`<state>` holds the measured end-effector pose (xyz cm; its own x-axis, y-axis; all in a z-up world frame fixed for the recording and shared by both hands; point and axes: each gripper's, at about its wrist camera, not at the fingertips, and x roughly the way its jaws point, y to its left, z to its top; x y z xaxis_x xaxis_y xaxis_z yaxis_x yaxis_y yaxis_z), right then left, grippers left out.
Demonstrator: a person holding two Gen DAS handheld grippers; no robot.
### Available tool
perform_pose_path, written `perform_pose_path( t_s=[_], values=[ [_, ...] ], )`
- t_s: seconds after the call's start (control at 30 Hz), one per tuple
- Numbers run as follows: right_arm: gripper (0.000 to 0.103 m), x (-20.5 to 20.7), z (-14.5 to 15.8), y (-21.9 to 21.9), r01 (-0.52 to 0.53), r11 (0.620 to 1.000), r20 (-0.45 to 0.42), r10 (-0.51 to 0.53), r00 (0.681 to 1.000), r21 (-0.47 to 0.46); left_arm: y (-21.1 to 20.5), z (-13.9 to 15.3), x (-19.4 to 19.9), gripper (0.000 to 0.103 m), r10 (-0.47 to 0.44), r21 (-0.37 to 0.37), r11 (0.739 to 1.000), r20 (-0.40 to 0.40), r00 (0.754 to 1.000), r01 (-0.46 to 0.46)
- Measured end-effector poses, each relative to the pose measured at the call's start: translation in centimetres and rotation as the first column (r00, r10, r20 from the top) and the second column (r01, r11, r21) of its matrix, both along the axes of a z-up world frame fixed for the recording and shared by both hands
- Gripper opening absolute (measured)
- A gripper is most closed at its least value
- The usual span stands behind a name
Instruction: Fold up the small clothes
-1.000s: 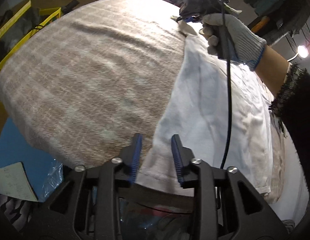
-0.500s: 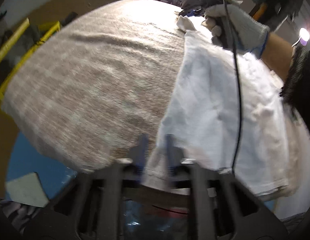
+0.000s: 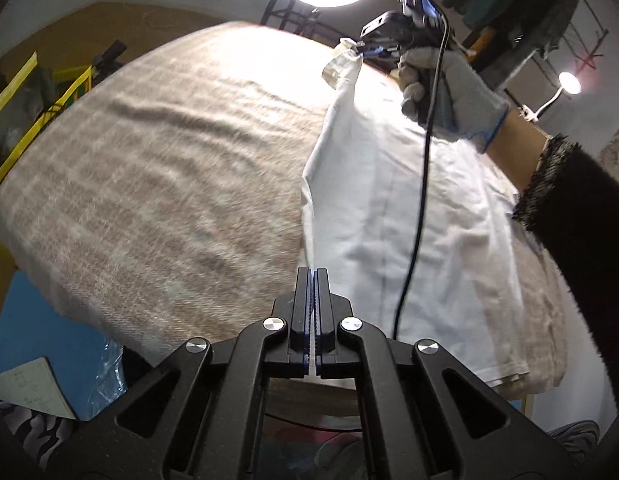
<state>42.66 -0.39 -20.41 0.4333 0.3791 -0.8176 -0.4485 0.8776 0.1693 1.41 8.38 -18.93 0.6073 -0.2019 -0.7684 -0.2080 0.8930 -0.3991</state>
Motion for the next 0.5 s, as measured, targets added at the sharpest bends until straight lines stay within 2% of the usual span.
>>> perform_pose_path(
  t_s=[0.1,0.3,0.5],
  values=[
    [0.005,0.2,0.9,-1.9,0.020,1.000,0.011,-0.020,1.000,0.011,-0.9,0.8,-0.2,0.000,-0.035,-0.014,0.999,0.018,0.999,0.036],
    [0.005,-0.4,2.5,-6.3,0.037,0.999,0.034,-0.037,0.999,0.014,-5.2,2.0,0.4,0.000,-0.153,-0.024,0.988,0.046,0.987,0.154],
    [0.005,-0.3,1.9,-12.8,0.111,0.994,0.023,-0.112,0.993,0.017,-9.4,0.7,2.0,0.000,-0.240,-0.052,0.969,-0.004,0.971,0.240]
  ],
)
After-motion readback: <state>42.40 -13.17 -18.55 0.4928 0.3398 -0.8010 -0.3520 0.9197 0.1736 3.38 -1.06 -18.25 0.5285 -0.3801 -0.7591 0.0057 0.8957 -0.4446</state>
